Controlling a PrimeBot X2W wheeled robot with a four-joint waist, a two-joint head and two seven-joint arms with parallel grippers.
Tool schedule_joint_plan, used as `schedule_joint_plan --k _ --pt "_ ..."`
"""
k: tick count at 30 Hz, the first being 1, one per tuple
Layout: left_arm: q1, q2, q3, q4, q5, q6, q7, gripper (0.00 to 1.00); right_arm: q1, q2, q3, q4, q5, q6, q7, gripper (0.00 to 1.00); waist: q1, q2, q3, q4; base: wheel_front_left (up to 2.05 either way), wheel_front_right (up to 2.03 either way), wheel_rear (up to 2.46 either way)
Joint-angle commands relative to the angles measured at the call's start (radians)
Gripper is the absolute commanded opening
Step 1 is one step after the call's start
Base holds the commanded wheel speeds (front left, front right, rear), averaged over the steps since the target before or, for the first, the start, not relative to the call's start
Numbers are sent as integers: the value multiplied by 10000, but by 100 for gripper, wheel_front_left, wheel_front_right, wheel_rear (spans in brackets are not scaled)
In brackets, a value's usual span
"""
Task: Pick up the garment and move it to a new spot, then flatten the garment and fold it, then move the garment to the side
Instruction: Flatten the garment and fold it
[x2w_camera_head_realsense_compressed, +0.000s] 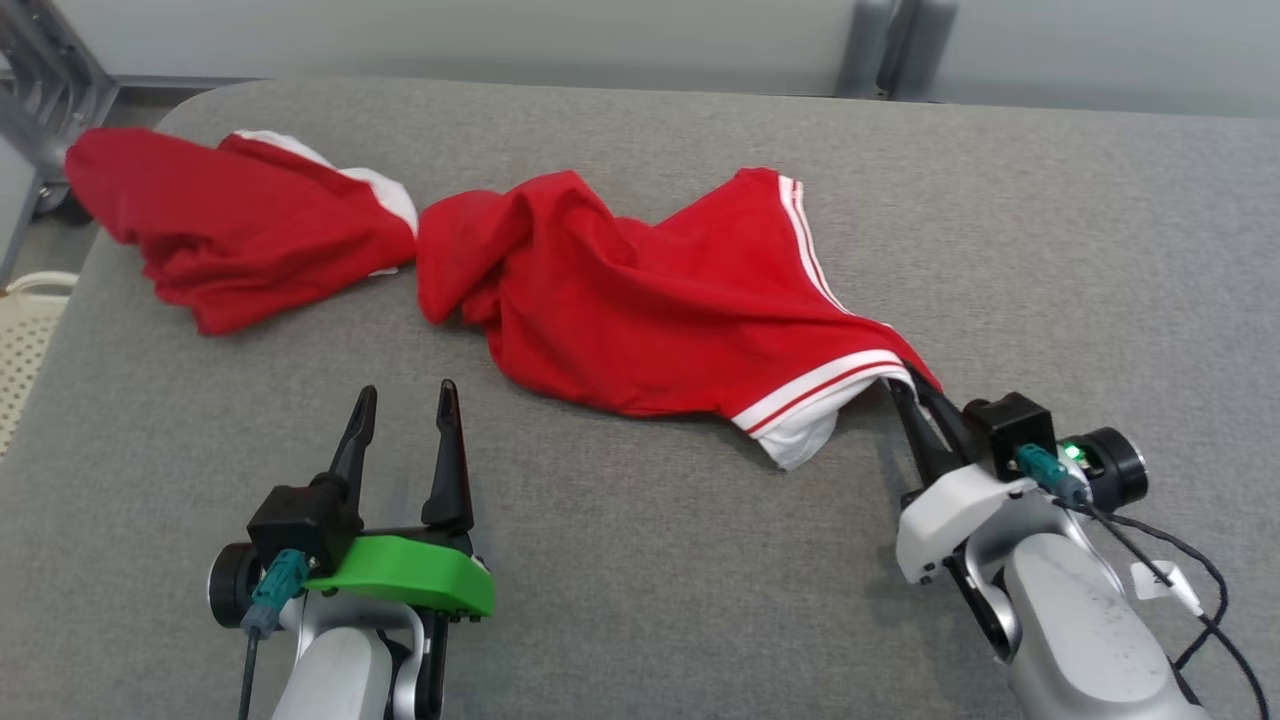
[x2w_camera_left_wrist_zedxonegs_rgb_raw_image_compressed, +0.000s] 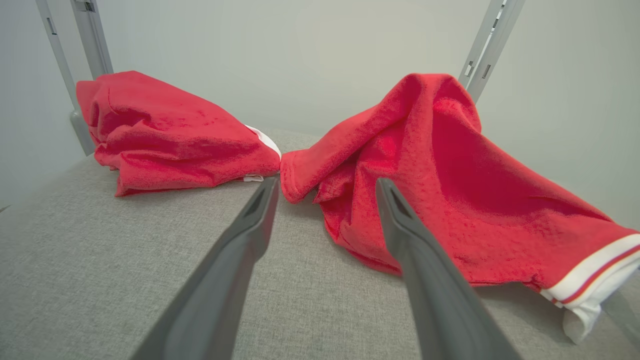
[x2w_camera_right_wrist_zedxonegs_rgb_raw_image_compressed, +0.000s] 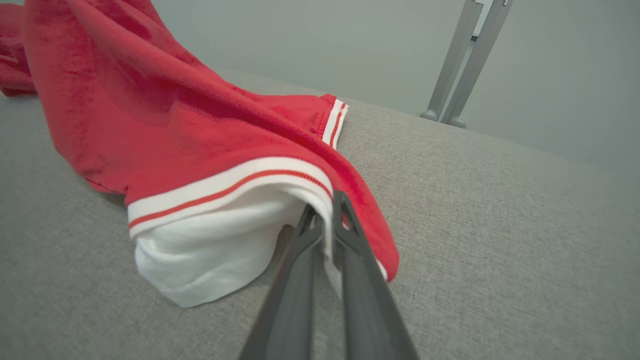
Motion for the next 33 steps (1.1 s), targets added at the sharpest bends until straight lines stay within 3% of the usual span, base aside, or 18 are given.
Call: schedule_joint_plan --k 1,6,12,18,24,25,27,33 --pt "129 16 59 -36 57 -10 -27 100 284 -230 -125 -472 109 -15 219 0 0 0 -281 -981 0 0 0" --pt "120 18 103 -100 76 -47 -28 100 1028 -846 -506 -2045 261 -15 1235 0 0 0 -284 -1544 0 0 0" --pt "-105 21 -150 -183 -43 -49 -29 100 1975 -1673 -1165 -3632 451 -13 2665 0 0 0 -68 -1551 0 0 0" --pt "-281 23 -343 -107 -127 -38 -29 100 2248 -2018 -1388 -3943 512 -13 3445 0 0 0 147 -1145 0 0 0" --pt "-417 25 -437 -75 -212 15 -28 100 1611 -2291 -1158 -2847 337 -13 3708 0 0 0 283 -547 0 0 0" --pt "-434 23 -444 -73 -206 18 -28 100 1474 -2346 -1173 -2601 286 -13 3602 25 0 0 312 -453 0 0 0" --pt "-415 22 -426 -55 -204 -7 -28 100 1184 -2319 -1268 -2150 163 -13 3332 100 0 0 326 -324 0 0 0" --pt "-160 20 -270 21 -150 -25 -28 100 645 -2052 -1633 -1413 -17 -15 2657 100 0 0 206 -385 0 0 0"
